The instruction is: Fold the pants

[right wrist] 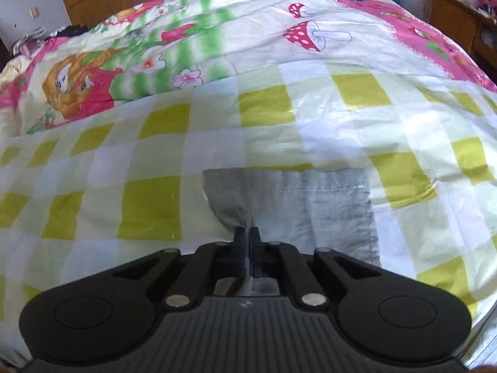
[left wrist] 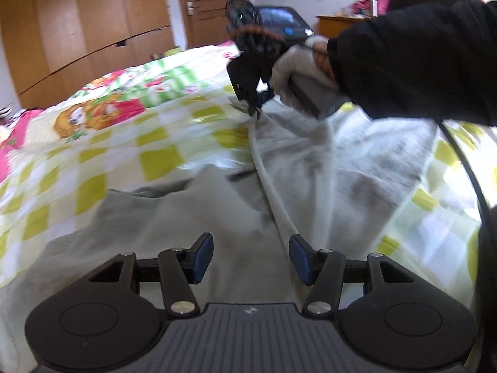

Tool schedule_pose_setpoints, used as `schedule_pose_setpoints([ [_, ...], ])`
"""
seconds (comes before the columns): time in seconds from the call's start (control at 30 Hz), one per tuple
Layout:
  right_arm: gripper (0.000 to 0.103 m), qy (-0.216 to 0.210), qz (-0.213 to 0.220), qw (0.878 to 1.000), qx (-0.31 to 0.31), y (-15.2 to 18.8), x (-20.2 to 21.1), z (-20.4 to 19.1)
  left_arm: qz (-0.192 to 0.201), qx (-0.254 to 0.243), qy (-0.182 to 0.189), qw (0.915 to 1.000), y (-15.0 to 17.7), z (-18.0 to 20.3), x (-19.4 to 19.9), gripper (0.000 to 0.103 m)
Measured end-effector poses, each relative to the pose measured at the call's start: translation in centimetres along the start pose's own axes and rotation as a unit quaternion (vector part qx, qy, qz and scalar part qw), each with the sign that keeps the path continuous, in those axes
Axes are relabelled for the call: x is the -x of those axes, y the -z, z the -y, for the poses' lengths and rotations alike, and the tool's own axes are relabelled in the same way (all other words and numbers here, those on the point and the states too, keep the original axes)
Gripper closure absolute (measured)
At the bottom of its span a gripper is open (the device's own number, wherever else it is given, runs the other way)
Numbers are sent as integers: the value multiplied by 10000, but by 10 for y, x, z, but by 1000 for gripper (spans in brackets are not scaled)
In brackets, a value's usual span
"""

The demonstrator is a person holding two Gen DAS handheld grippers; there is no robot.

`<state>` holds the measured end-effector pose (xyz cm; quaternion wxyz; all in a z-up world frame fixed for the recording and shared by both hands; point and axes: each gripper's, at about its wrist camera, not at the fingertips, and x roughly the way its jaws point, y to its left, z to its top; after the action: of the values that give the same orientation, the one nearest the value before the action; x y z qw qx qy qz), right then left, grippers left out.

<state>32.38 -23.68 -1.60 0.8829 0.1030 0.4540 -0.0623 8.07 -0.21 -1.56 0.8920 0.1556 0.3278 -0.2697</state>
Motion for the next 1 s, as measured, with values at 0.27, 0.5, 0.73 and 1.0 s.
schedule_pose_setpoints([
  [0.27, 101, -1365, 1098, 9713, -1610, 40, 139, 133, -37, -332, -73, 9994, -15, 24, 1, 35],
  [0.5, 101, -1189, 1370, 9426, -2804, 127, 181, 253, -195, -911, 140, 9956, -29, 70, -14, 35],
  [0.73, 92, -1548, 1087, 9133, -3606, 169, 145, 293, -390, -1567, 52, 9869, -32, 109, -31, 35],
  [1.0, 99, -1545, 1279, 9141, -3524, 167, 160, 301, -494, -1641, 17, 9852, -38, 111, -34, 35],
])
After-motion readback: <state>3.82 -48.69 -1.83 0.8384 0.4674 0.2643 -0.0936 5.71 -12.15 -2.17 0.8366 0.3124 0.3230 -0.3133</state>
